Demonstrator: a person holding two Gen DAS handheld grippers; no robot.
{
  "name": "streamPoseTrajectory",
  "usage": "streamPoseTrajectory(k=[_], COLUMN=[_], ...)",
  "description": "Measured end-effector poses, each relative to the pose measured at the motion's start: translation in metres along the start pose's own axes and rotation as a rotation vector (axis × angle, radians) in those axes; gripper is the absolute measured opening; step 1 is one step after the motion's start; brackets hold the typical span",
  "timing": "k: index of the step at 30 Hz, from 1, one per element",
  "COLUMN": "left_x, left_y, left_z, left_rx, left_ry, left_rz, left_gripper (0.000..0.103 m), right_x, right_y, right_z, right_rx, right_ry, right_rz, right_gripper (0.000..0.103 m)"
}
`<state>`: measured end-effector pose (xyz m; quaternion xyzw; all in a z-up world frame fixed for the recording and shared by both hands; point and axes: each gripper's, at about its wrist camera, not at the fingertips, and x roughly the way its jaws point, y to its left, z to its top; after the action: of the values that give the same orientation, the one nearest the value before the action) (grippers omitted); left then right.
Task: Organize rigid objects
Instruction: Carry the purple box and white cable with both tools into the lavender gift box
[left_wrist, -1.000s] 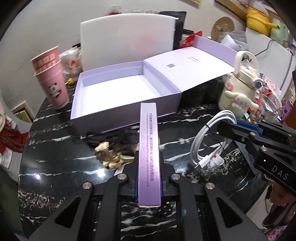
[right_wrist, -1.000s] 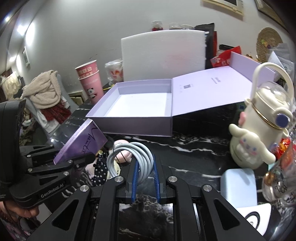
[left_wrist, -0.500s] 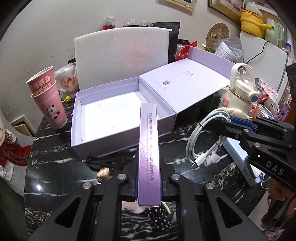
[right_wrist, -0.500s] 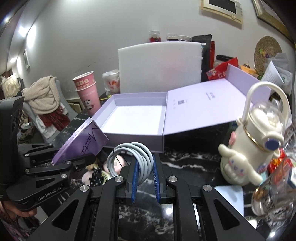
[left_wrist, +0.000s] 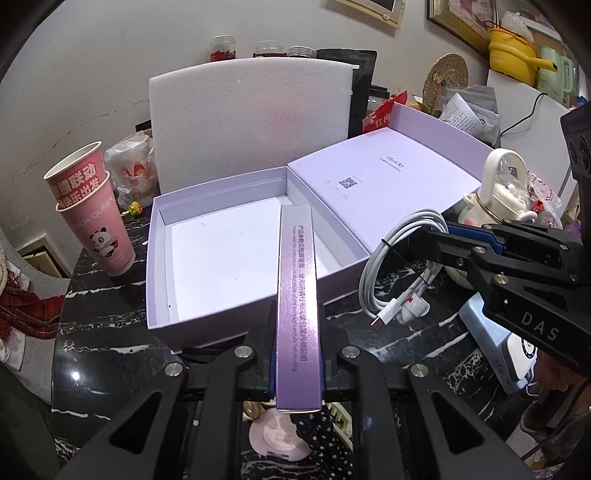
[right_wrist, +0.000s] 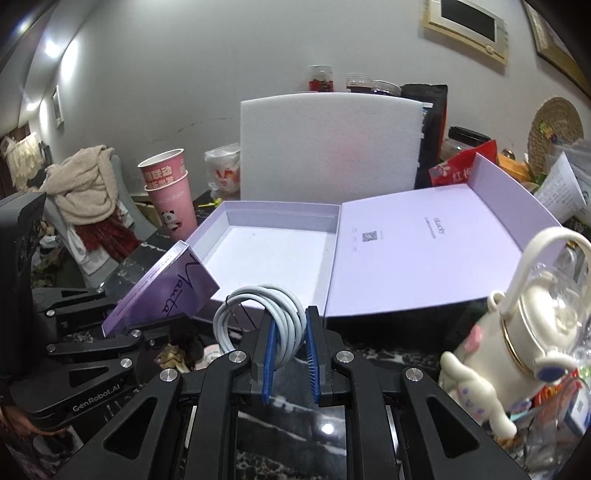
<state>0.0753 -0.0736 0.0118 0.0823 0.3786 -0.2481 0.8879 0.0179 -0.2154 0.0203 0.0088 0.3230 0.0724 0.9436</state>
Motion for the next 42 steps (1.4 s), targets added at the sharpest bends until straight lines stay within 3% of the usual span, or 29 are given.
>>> streamPoseTrajectory(k=[31,42], left_x=[0.040,0.063], left_y=[0.058,0.073], left_z=[0.083,0.107], left_rx=[0.012,0.016], left_ry=[-0.092,-0.087], left_rz=[0.068,0.073], left_gripper=[0.015,0.015], right_x=[0.066,0.095], right_y=[-0.005,-0.010], right_z=[0.085,0.111], right_rx=[-0.075,-0.104], right_ry=[-0.015,-0.009], right_rz=[0.002,0.010], right_gripper=[0.015,0.015])
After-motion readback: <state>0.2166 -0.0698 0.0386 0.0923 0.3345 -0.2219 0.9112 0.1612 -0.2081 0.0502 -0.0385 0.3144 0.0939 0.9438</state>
